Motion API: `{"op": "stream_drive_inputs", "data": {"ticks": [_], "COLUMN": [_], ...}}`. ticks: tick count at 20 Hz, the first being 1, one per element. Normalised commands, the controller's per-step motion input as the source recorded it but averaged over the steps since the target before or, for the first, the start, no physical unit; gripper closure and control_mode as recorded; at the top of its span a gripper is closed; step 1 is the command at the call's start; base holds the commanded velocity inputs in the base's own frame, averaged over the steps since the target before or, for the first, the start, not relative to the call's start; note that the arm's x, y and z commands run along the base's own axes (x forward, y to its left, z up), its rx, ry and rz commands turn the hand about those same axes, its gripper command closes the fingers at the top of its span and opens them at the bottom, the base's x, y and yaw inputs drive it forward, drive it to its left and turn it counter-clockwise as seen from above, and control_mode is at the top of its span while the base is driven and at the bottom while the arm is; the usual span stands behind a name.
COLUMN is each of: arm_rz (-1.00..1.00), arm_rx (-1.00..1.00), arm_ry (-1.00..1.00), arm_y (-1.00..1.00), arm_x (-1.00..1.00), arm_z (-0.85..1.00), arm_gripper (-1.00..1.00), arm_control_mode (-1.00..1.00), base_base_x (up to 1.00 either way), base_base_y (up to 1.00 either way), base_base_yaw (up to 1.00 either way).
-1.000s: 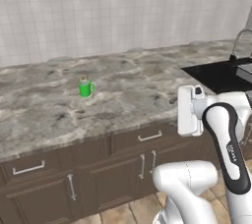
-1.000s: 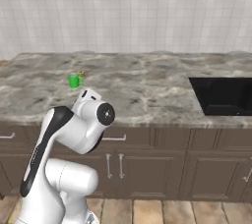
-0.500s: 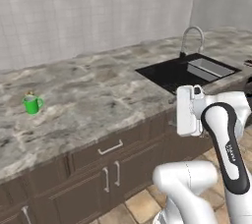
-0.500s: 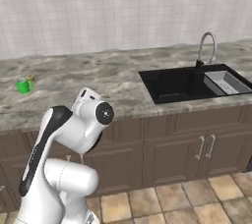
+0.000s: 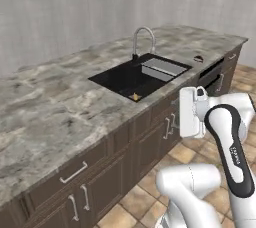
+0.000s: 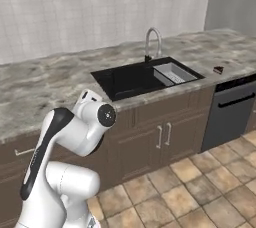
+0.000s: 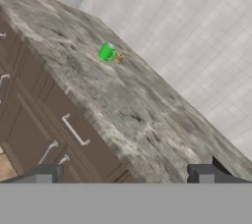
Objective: Open the cabinet directly in front. Then move the beer and the mug to the dining counter with the candle on it.
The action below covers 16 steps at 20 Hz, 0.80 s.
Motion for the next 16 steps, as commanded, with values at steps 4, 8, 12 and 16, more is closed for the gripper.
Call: {"op": "stream_drive_inputs", "data": {"ticks": [4, 8, 12, 16], "arm_rz": [0.0, 0.0, 0.0, 0.0], "arm_rx": [0.0, 0.0, 0.0, 0.0], "arm_ry": [0.0, 0.0, 0.0, 0.0], "arm_y": [0.0, 0.0, 0.0, 0.0], "arm_x": [0.0, 0.0, 0.0, 0.0], "arm_z": [0.0, 0.0, 0.0, 0.0], "arm_gripper": [-1.0, -1.0, -1.0, -1.0], "arm_control_mode": [1.0, 1.0, 1.0, 1.0], "base_base_x": [0.03, 0.08, 0.2, 0.24], "base_base_y": [-0.29, -0.34, -0.37, -0.31], "base_base_yaw": [-0.43, -0.44, -0.44, -0.43]}}
